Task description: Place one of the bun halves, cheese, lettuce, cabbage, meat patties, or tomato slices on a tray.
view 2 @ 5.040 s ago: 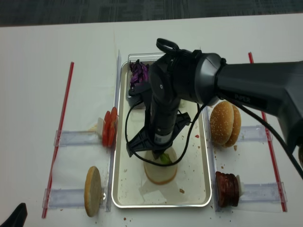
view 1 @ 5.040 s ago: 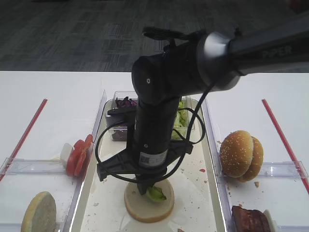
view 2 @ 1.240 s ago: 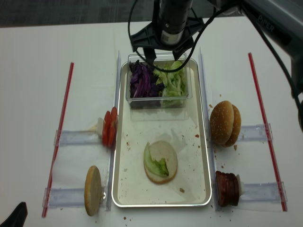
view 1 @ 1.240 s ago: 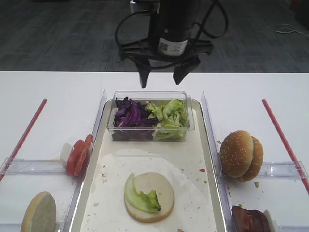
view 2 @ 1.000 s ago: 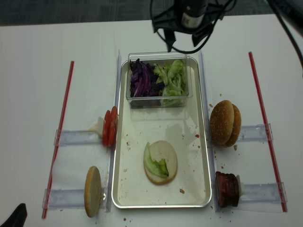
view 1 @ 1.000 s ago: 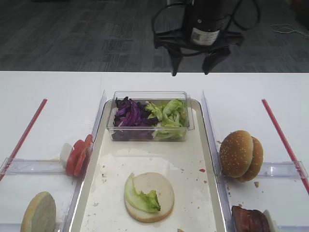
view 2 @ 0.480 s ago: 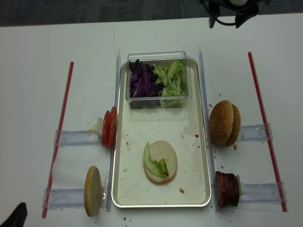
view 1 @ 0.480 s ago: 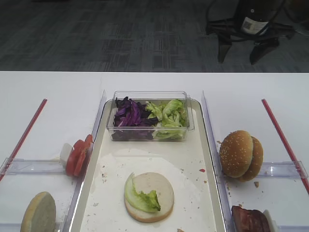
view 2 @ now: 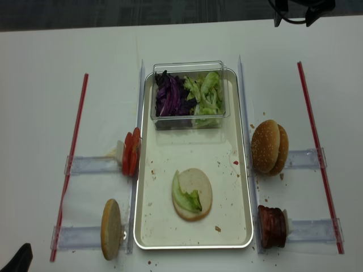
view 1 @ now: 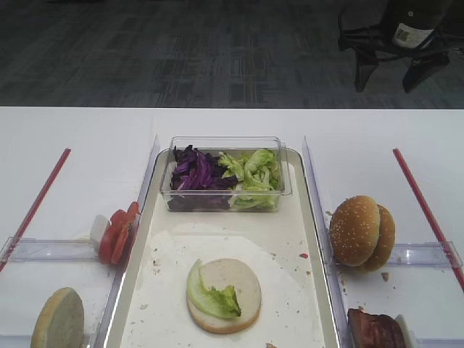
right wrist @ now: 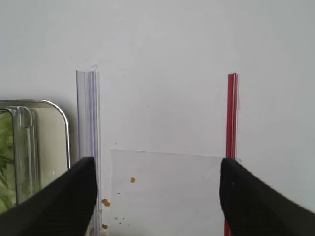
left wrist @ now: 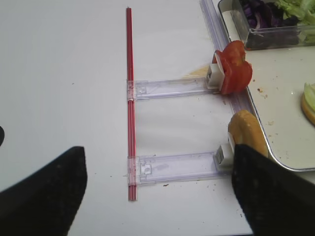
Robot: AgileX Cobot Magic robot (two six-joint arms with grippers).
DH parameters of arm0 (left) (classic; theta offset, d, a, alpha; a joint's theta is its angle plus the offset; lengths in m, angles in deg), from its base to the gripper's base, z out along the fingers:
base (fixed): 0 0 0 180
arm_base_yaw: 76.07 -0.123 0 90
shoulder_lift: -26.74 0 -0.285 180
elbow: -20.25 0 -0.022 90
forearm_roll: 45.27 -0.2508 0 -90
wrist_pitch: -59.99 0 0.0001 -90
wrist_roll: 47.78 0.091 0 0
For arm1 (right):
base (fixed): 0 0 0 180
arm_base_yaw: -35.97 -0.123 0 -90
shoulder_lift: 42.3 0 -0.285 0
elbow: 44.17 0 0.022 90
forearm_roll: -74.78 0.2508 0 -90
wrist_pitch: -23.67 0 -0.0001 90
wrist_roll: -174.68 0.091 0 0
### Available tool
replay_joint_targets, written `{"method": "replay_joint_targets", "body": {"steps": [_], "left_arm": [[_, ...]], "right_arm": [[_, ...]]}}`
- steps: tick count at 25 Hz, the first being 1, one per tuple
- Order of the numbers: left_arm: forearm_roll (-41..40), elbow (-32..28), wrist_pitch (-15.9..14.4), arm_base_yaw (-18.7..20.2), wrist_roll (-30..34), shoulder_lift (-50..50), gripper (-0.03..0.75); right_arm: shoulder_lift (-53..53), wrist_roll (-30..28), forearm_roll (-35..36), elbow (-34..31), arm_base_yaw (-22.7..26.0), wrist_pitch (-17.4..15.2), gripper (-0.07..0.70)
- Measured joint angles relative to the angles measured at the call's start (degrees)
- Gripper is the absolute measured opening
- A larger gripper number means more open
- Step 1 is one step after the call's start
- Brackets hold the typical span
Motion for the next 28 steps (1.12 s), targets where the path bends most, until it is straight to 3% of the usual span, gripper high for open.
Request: {"method": "replay_joint_targets", "body": {"steps": [7,12,28], "left_arm": [[0.0,0.0,0.0,0.0,0.0,0.0,0.575],[0.0,0.0,0.0,0.0,0.0,0.0,0.575],[0.0,0.0,0.0,0.0,0.0,0.0,0.575]], "right_arm": [[0.0,-1.97,0.26,-0.23,0.0,0.0,0.531],[3.13,-3.28,1.36,-4.12,0.0,0.0,0.531],[38.02,-4.61,1.36,-30.75,0.0,-0.23,0.531]]}}
